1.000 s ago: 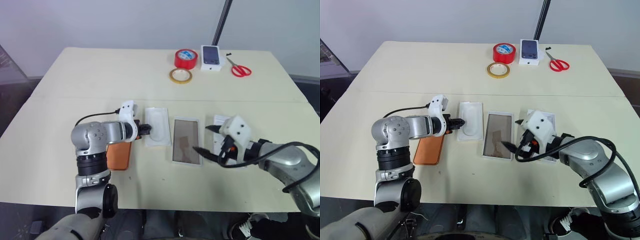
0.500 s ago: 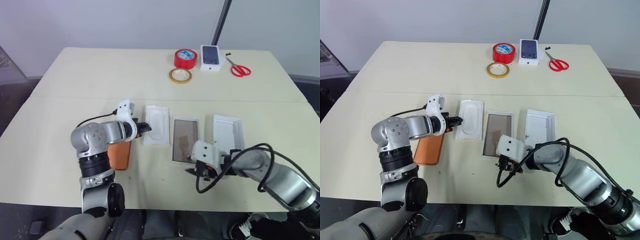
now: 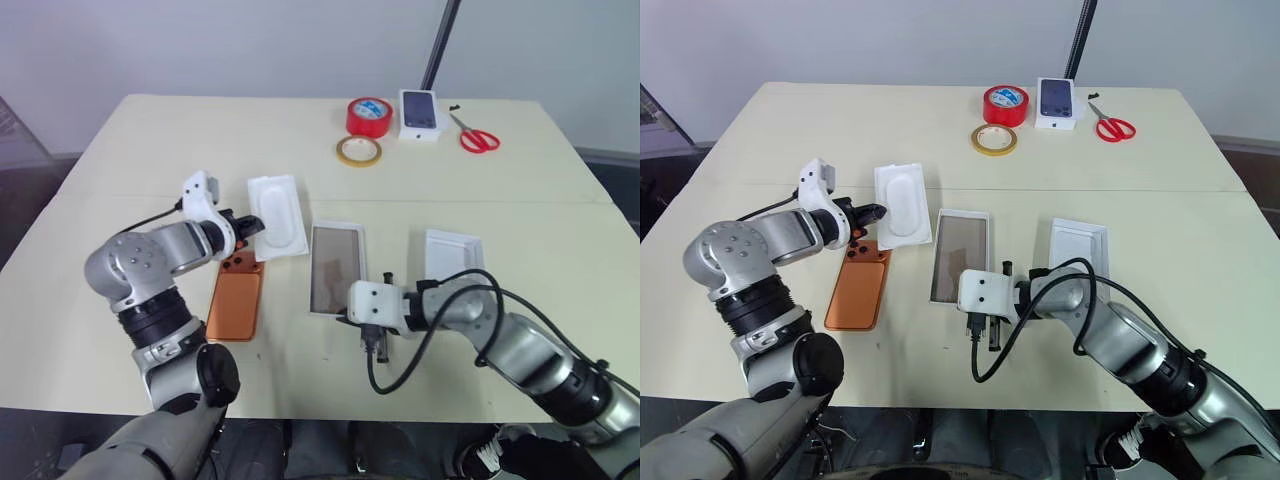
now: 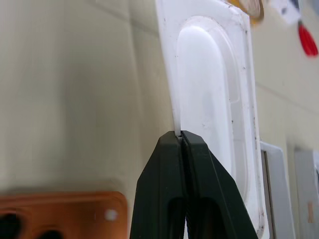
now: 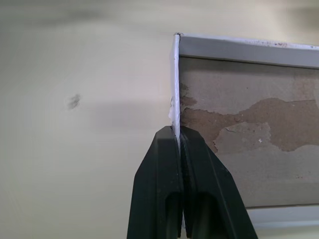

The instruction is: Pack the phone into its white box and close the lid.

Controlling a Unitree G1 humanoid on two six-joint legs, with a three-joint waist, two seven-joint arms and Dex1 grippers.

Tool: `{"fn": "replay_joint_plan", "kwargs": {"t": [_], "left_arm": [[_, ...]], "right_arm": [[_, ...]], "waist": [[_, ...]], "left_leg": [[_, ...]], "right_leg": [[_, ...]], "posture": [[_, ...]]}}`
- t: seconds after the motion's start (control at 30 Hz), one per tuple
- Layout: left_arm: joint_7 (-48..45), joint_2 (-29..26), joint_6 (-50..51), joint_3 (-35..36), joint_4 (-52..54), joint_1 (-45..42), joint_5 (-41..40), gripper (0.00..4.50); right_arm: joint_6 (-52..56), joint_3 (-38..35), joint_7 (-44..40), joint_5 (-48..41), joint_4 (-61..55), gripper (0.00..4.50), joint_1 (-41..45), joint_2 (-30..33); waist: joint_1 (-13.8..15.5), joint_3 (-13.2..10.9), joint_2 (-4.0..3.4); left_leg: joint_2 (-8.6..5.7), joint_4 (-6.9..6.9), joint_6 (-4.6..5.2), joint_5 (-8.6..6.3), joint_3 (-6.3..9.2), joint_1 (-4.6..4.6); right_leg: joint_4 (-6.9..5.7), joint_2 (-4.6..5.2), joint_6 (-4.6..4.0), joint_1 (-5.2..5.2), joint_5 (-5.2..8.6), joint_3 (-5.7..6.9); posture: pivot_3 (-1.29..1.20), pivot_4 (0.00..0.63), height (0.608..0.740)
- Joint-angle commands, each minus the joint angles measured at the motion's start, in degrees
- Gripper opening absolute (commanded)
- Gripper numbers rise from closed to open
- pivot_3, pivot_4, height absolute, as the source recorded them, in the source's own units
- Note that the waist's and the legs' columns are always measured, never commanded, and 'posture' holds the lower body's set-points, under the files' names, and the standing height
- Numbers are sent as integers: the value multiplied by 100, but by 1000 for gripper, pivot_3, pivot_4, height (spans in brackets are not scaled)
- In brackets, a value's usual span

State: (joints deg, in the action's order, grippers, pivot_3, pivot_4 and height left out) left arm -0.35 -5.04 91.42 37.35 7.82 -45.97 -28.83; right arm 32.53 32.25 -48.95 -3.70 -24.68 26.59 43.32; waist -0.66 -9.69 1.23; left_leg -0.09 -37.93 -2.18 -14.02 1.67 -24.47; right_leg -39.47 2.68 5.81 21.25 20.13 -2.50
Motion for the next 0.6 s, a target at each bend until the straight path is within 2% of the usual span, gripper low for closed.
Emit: {"fn": "replay_joint_plan", "kwargs": {"t": [0.03, 0.07, 0.1, 0.2, 0.37, 0.6], "left_arm": [[-109, -64, 108, -78, 333, -86, -171, 0], [-107, -27, 108, -161, 393, -38, -243, 0], [-100, 29, 108, -233, 449, 3, -300, 0], [-5, 260, 108, -417, 624, 134, -465, 0], [375, 770, 108, -792, 1028, 532, -840, 0], [1071, 1266, 108, -1122, 1384, 1021, -1331, 0]], "right_arm": [[-165, -74, -95, 129, 278, 301, 294, -266], [-165, -174, -125, 108, 260, 877, 316, -269], [-178, -288, -97, 131, 240, 1137, 319, -247], [-18, -773, -78, 21, 77, 2462, 259, -152], [581, -1654, -159, -272, -185, 2462, 64, 214], [544, -1985, -182, -258, -96, 2462, -56, 402]], "waist": [[40, 0, 1], [46, -1, 2], [30, -3, 6], [34, -3, 6], [15, -3, 6], [-3, -3, 5]], "left_leg": [[-1, 0, 0, 0, 0, 0], [-7, 0, 0, 0, 3, -2], [-8, -1, -1, 0, 3, -3], [-8, -1, -1, 0, 4, -4], [-7, 2, 3, -3, 4, -4], [-4, 4, 31, -19, 3, -3]], "right_leg": [[0, 1, 0, 0, 0, 0], [0, 8, 0, 0, 0, 3], [1, 10, 0, 0, 0, 3], [1, 11, 0, -2, 0, 4], [1, 11, 0, -2, 0, 3], [1, 7, 0, 0, 0, 0]], "posture": [[0, 150, 709], [0, 150, 709], [0, 150, 709], [0, 150, 709], [0, 150, 709], [0, 150, 709]]}}
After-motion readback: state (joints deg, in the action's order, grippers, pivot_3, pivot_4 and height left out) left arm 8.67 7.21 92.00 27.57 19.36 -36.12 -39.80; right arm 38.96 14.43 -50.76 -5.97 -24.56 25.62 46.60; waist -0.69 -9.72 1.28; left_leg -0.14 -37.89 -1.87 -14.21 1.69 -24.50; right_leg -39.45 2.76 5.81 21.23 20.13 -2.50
